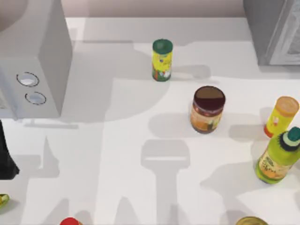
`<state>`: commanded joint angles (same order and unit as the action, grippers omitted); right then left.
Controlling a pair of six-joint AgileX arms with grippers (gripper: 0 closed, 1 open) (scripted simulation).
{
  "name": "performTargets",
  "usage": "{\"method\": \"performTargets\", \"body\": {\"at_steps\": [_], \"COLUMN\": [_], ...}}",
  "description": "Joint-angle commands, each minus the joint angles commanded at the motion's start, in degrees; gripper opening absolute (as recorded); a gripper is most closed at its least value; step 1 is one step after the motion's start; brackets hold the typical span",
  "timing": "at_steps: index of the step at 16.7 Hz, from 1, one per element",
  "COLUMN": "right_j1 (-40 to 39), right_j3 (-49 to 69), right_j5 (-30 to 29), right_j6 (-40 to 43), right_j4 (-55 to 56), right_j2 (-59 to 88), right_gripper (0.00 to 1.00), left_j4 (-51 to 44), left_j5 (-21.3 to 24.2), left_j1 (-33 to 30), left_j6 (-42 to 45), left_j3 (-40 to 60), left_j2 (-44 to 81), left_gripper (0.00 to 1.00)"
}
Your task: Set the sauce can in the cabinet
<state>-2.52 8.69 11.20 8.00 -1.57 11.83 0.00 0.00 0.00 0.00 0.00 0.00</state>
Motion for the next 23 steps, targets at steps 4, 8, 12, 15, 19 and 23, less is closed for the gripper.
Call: {"method": "performTargets", "body": {"at_steps": [4,8,12,15,19,23], "right_j1": [-1.2,-1.0,0.0,0.1,-0.8,-2.7], "right_j3": [15.0,35.4,50.4,59.1,67.3,68.8], "right_j5": [12.8,24.0,31.8,36.5,40.7,43.1], "right_j6": [11.5,25.1,40.6,52.9,64.1,68.9], "right_j4": [-3.3,-4.2,-7.5,-13.8,-23.1,-32.3], "right_j2": [18.9,43.5,64.5,79.9,98.2,108.8], "right_gripper": [1.0,1.0,1.0,1.0,1.0,1.0], "left_j4": [0.0,0.0,0.0,0.0,0.0,0.0], "left_j5": [0.0,0.0,0.0,0.0,0.0,0.0], "left_j1": [0.0,0.0,0.0,0.0,0.0,0.0], "left_j6": [0.0,0.0,0.0,0.0,0.0,0.0], "left_j3": [0.0,0.0,0.0,0.0,0.0,0.0], "left_j2": [0.0,0.0,0.0,0.0,0.0,0.0], "left_gripper": [1.0,1.0,1.0,1.0,1.0,1.0]}}
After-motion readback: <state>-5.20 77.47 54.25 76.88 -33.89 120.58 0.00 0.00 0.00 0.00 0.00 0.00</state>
